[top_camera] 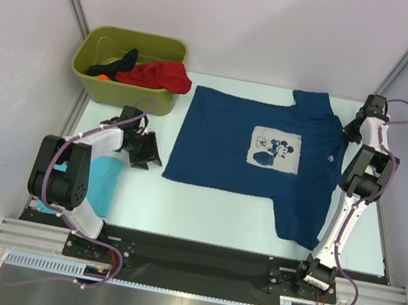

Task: Fold and stack the t-shirts
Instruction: Flatten the tshirt out, then fold the tshirt

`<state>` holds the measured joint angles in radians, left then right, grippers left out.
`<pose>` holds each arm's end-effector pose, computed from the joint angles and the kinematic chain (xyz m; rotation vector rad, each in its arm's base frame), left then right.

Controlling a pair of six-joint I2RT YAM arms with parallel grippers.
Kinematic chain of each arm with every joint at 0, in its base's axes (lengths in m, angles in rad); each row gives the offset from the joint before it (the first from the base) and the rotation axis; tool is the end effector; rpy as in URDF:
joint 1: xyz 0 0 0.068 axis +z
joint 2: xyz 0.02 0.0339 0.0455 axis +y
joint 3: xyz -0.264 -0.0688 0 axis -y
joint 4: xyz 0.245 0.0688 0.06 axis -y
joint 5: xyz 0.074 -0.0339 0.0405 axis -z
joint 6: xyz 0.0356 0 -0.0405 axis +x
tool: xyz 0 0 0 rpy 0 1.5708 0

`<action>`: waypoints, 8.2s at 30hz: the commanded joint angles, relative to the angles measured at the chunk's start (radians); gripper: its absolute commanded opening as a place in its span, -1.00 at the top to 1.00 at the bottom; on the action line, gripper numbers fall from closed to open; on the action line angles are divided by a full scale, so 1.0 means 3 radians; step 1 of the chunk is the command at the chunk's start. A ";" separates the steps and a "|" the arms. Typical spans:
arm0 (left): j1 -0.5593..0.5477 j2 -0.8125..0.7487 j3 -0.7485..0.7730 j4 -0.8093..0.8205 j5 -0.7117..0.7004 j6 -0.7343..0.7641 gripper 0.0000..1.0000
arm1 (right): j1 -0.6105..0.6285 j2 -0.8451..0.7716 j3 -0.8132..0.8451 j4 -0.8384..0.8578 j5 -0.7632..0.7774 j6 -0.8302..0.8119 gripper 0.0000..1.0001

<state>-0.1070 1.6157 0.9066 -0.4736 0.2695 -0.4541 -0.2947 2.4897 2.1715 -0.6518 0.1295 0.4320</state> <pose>0.2951 -0.0412 0.1630 -0.4097 2.7688 -0.5167 0.5184 -0.1622 0.1638 0.9473 2.3484 -0.1100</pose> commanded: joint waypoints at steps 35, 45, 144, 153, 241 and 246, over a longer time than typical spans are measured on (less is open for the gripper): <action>-0.0620 0.0029 -0.0460 0.0311 -0.0008 -0.1283 -0.07 | -0.0056 -0.3665 -0.2974 -0.1171 -0.0391 -0.0029 -0.39; -0.0620 0.0085 -0.0557 0.0362 -0.0223 -0.1498 0.22 | -0.0010 -0.4167 -0.3424 -0.1447 -0.0432 0.0073 -0.37; -0.0553 -0.0972 -0.0332 -0.0006 -0.1113 -0.0383 0.99 | 0.0332 -0.5660 -0.4181 -0.2106 -0.0181 0.0677 1.00; -0.0553 -0.1254 -0.0527 -0.0134 -0.1210 -0.0378 1.00 | 0.0491 -0.6100 -0.4023 -0.2542 -0.0365 0.0621 1.00; -0.0518 0.1210 0.2061 -0.0283 -0.1338 -0.0271 0.61 | 0.0486 -0.1452 -0.0612 -0.1719 -0.0243 -0.0356 1.00; -0.0533 0.1093 0.2000 -0.0328 -0.1450 -0.0168 -0.30 | 0.0405 -0.1259 -0.0561 -0.1560 -0.0242 -0.0285 0.94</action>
<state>-0.2699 1.9656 1.4868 -0.5621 -0.1341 -0.5209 -0.1535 2.0689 1.9892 -1.1633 0.0448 0.3260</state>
